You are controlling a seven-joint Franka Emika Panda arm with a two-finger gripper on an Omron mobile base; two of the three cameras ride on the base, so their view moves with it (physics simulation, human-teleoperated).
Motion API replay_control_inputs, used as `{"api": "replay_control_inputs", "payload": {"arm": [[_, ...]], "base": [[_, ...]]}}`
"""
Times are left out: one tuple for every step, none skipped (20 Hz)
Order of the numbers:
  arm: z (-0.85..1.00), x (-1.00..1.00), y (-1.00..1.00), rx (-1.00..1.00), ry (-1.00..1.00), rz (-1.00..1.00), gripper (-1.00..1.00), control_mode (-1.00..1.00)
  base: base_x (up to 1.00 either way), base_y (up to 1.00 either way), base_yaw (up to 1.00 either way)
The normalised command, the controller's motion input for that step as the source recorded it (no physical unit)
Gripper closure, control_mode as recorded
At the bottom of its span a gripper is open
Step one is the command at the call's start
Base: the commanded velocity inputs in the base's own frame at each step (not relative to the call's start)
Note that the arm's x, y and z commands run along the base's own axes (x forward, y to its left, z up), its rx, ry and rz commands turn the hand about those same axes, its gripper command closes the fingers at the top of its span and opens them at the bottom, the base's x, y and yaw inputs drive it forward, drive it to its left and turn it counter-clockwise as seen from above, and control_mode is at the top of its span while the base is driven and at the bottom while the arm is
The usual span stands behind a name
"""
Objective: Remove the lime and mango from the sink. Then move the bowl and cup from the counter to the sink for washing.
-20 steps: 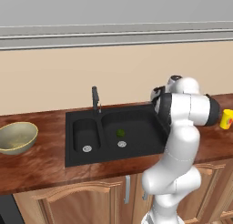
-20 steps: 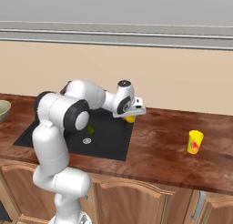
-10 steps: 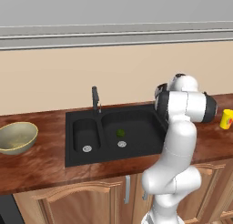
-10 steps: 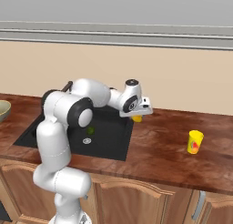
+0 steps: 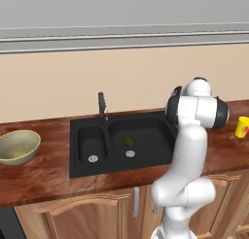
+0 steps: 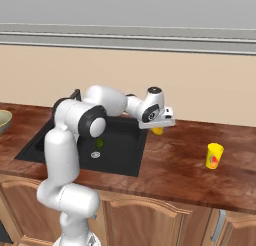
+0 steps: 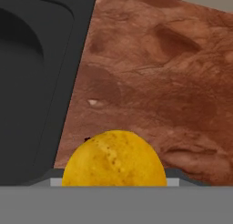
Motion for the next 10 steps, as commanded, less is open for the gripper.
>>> {"api": "replay_control_inputs", "payload": {"arm": [[-0.03, 0.01, -0.29, 0.02, 0.01, 0.0, 1.0, -1.0], [-0.01, 0.01, -0.3, 0.07, 0.02, -0.01, 1.0, -1.0], [-0.01, 0.03, -0.29, 0.07, 0.01, 0.0, 1.0, -1.0], [0.0, 0.03, -0.28, 0.05, 0.01, 0.0, 1.0, -1.0], [-0.02, 0.03, -0.25, 0.03, 0.0, 0.0, 1.0, -1.0], [-0.05, 0.03, -0.22, 0.02, 0.0, 0.0, 1.0, -1.0], [-0.08, 0.01, -0.19, 0.01, 0.0, 0.0, 1.0, -1.0], [-0.09, 0.01, -0.19, 0.0, 0.0, 0.0, 1.0, -1.0], [-0.1, 0.0, -0.19, 0.01, 0.0, 0.0, 1.0, -1.0], [-0.11, 0.0, -0.2, 0.03, 0.0, 0.0, 1.0, -1.0]], "base": [[0.0, 0.0, 0.0], [0.0, 0.0, 0.0], [0.0, 0.0, 0.0], [0.0, 0.0, 0.0], [0.0, 0.0, 0.0], [0.0, 0.0, 0.0], [0.0, 0.0, 0.0], [0.0, 0.0, 0.0], [0.0, 0.0, 0.0], [0.0, 0.0, 0.0]]}}
